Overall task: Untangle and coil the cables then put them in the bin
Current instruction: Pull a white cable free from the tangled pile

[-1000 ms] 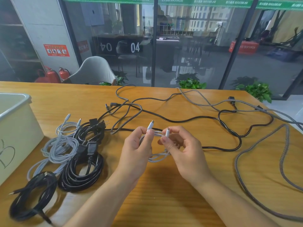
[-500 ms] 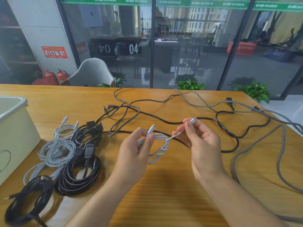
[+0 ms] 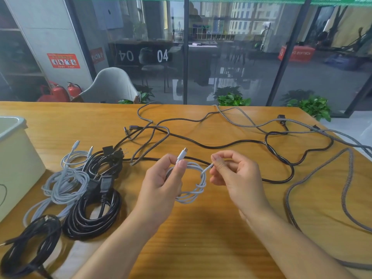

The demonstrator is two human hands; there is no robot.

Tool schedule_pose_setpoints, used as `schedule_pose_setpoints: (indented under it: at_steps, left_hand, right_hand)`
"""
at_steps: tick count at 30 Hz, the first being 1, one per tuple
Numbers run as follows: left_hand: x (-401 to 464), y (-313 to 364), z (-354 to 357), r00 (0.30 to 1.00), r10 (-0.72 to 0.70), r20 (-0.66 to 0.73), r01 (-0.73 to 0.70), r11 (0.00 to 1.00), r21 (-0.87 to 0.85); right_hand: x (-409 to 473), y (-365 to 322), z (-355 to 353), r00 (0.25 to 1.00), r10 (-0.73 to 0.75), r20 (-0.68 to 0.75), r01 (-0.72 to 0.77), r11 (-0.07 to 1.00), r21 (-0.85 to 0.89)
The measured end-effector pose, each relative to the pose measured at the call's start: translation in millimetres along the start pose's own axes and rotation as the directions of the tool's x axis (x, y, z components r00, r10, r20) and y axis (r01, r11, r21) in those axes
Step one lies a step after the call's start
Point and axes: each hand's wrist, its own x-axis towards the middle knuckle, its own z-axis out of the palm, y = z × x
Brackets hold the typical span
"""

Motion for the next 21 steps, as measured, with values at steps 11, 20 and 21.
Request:
schedule_pose_setpoints:
  at_steps: [11, 20, 21]
  left_hand:
    - [-3, 2, 4, 0.999, 0.005, 0.052, -0.009, 0.996, 0.085]
    - [-4, 6, 6, 0.996, -0.018, 0.088, 0.009, 0.995, 0.095]
    - [-5, 7, 6, 0.996, -0.017, 0.09, 0.008, 0.996, 0.091]
  right_hand:
    - [3, -10, -6, 0.964, 0.12, 0.237, -0.104, 0.992, -0.077]
    - [9, -11, -18, 0.908, 0.132, 0.398, -0.033, 0.969, -0.247]
    - [10, -11, -19, 0.909, 0.12, 0.399, -0.014, 0.966, -0.259]
